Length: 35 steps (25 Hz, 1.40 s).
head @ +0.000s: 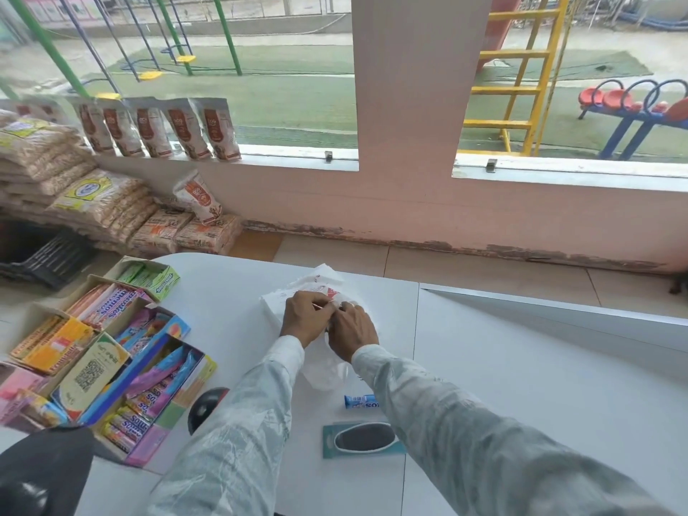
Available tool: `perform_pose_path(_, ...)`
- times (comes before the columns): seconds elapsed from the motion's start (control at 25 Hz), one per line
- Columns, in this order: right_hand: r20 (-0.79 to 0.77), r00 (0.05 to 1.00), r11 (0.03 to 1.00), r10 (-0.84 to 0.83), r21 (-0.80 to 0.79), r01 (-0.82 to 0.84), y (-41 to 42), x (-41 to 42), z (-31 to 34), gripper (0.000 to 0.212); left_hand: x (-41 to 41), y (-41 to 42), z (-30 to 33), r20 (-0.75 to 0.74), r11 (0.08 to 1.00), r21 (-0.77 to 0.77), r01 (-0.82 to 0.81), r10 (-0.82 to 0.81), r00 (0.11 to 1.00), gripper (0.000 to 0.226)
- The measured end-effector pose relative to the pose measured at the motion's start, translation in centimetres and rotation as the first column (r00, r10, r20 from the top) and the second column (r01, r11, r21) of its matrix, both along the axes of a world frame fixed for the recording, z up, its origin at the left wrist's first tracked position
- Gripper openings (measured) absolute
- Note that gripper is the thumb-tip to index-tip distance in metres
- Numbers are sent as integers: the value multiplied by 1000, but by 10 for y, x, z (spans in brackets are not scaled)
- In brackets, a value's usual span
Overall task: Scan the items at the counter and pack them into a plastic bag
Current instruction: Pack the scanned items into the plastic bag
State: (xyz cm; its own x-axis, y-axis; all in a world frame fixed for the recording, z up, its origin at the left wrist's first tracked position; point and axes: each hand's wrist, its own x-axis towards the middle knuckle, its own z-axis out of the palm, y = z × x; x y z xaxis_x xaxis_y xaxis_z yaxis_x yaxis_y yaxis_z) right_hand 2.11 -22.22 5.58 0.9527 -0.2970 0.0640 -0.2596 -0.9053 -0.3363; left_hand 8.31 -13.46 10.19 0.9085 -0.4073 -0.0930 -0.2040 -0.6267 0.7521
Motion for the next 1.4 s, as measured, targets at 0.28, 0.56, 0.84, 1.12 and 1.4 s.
perform_pose_path(0.28, 19, 889, 882, 457, -141, -450, -27, -73, -24, 23, -3, 20, -20, 9, 997, 36, -75, 75, 997, 17)
perform_pose_path(0.56, -322, 807, 831, 495, -96, -548, -48, -147, -85, 40, -15, 28, -38, -18, 990, 73, -124, 125, 992, 20)
perform_pose_path(0.84, -374, 851, 892, 368, -114, -437, -38, -132, -76, 31, -16, 30, -33, -11, 991, 81, -108, 110, 994, 18)
perform_pose_path(1.12, -214, 974, 995, 73, -44, -84, -33, -107, -47, 30, -11, 28, -31, -21, 992, 71, -105, 107, 994, 15)
perform_pose_path(1.4, -105, 992, 994, 67, 91, -57, 3, -23, -10, 22, -7, 32, -34, -23, 996, 65, -61, 63, 998, 16)
